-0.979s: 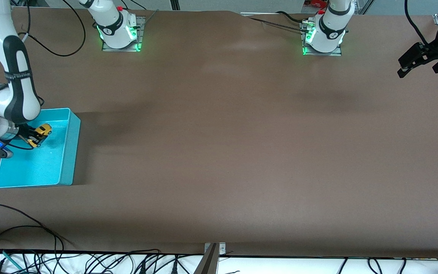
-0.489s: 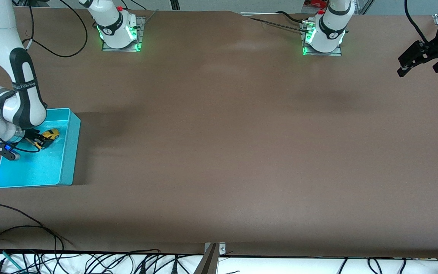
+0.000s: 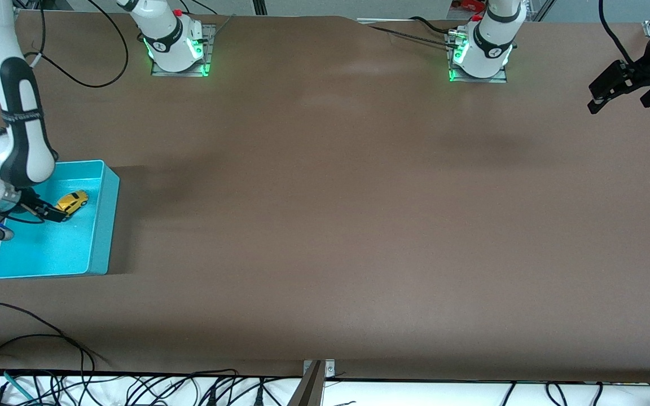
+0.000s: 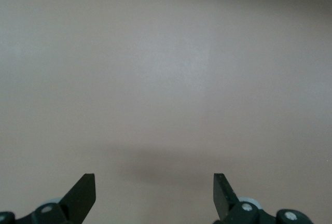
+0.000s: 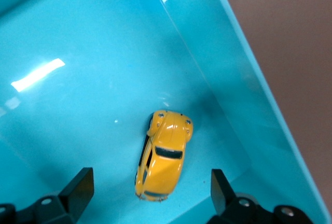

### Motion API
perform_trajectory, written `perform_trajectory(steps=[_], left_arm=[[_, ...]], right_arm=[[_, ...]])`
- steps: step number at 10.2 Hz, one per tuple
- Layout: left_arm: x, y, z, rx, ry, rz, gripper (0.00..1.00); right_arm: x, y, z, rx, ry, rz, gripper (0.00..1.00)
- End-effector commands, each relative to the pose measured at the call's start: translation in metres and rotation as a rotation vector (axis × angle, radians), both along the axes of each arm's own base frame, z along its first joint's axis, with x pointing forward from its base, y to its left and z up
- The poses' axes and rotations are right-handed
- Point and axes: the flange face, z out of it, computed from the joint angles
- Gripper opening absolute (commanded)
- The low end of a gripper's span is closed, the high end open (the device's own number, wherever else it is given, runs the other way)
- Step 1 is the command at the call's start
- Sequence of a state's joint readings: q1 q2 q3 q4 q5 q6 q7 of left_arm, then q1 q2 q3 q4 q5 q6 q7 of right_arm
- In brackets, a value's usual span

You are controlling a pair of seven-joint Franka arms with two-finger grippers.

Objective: Wind up and store yellow beetle car
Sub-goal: 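Open the right gripper and raise it out of the bin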

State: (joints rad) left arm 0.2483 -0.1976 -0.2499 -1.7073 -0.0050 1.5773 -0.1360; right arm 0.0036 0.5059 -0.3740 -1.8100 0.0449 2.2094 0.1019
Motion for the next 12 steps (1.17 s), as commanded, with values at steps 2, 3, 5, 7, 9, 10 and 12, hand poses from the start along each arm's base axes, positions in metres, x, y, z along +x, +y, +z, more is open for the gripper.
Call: perform_trajectory(steps=[2,3,5,7,9,10,12], left_arm=[[0.002,0.000,0.006,-0.021,0.011,-0.018,1.00],[0.002,-0.001,0.006,-0.021,0.011,-0.020,1.00],[0.002,-0.001,0.009,-0.021,0.005,-0.020,1.00],[0.002,-0.002,0.012,-0.021,-0.003,-0.022,1.00],[0.002,-0.002,0.012,-0.021,-0.001,-0.022,1.00],[0.002,-0.002,0.012,-0.021,-0.001,-0.022,1.00],[0.002,-0.003,0.013,-0.021,-0.004,-0.027,1.00]], right_arm=[[0.003,0.007,0.087,0.099,0.051,0.114,1.00],[0.005,0.010,0.114,0.128,0.087,0.169,1.00],[0.007,0.019,0.176,0.191,0.146,0.333,1.00],[0.014,0.048,0.211,0.198,0.163,0.378,1.00],[0.022,0.079,0.240,0.181,0.132,0.426,1.00],[0.023,0.096,0.260,0.168,0.102,0.459,1.00],[-0.005,0.137,0.310,0.174,0.036,0.493,1.00]])
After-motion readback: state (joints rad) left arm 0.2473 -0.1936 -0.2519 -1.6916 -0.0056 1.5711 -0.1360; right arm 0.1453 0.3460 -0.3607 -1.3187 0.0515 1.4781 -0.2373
